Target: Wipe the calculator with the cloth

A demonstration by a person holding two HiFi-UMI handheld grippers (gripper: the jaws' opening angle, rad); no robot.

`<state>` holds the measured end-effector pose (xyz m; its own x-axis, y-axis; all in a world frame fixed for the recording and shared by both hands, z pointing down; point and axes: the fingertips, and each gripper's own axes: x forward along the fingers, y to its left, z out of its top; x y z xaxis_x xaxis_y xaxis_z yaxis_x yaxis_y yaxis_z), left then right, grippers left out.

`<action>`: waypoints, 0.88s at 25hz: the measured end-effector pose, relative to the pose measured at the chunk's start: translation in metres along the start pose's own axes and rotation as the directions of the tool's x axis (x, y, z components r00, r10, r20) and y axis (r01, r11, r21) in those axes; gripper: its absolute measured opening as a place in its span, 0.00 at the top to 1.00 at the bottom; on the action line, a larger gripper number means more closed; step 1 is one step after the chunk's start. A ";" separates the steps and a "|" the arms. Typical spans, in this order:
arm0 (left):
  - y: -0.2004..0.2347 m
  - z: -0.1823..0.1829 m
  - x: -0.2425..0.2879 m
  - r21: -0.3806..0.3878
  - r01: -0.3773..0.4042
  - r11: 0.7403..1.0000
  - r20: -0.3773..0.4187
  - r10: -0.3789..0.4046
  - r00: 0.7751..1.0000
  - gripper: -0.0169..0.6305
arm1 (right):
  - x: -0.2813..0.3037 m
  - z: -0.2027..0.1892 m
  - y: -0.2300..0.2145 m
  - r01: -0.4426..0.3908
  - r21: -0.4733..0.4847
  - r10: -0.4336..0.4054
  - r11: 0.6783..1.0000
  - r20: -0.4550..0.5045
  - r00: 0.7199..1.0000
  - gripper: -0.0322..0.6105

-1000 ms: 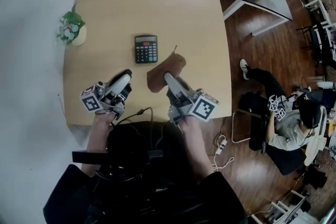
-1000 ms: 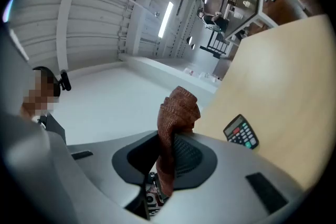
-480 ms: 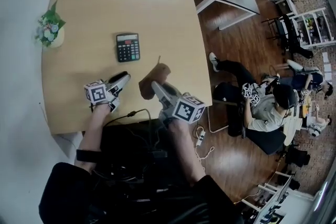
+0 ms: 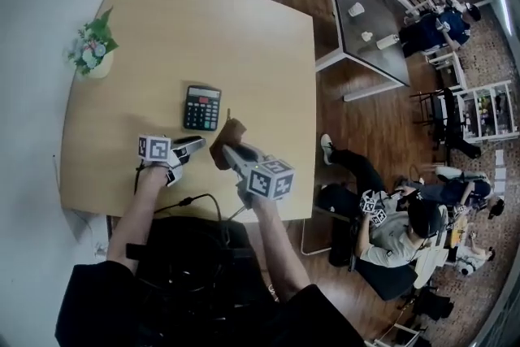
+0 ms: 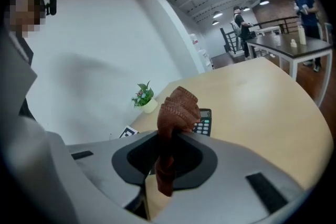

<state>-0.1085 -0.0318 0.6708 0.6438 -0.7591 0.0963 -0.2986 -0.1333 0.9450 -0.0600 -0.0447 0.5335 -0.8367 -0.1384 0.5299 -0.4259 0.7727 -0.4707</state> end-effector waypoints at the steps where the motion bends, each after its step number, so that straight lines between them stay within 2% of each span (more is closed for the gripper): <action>1: 0.003 0.000 0.001 -0.031 0.000 1.000 -0.026 -0.001 1.000 0.76 | 0.014 0.006 -0.005 -0.005 -0.033 0.004 0.999 -0.018 1.000 0.85; 4: 0.014 0.007 0.000 -0.126 0.050 0.991 -0.051 -0.057 0.997 0.77 | 0.072 0.022 -0.021 -0.028 -0.071 0.024 0.997 -0.059 0.998 0.85; 7: 0.014 0.014 -0.003 -0.206 0.147 0.968 0.011 -0.148 0.989 0.86 | 0.133 0.029 -0.031 -0.058 -0.046 0.052 0.997 -0.117 0.992 0.85; 11: 0.014 0.020 -0.005 -0.238 0.180 0.954 0.071 -0.168 0.983 0.87 | 0.202 0.026 -0.025 -0.086 -0.050 0.072 0.995 -0.229 0.971 0.85; 13: 0.013 0.018 -0.004 -0.253 0.185 0.950 0.074 -0.172 0.982 0.92 | 0.224 0.020 -0.028 -0.073 -0.090 0.044 0.993 -0.294 0.955 0.85; 16: 0.011 0.018 -0.003 -0.265 0.186 0.946 0.072 -0.174 0.982 0.93 | 0.232 0.012 -0.049 -0.023 -0.130 -0.026 0.991 -0.360 0.932 0.85; 20: 0.010 0.019 -0.004 -0.260 0.189 0.947 0.061 -0.179 0.982 0.93 | 0.195 0.015 -0.097 0.057 -0.133 -0.099 0.989 -0.337 0.936 0.85; 22: 0.007 0.021 -0.005 -0.258 0.203 0.944 0.066 -0.193 0.979 0.93 | 0.169 0.014 -0.129 0.122 -0.140 -0.161 0.983 -0.319 0.934 0.84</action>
<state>-0.1285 -0.0419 0.6706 0.6417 -0.7593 -0.1084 0.0309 -0.1156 0.9928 -0.1519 -0.1766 0.6739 -0.6027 -0.0562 0.7960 -0.4723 0.8292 -0.2991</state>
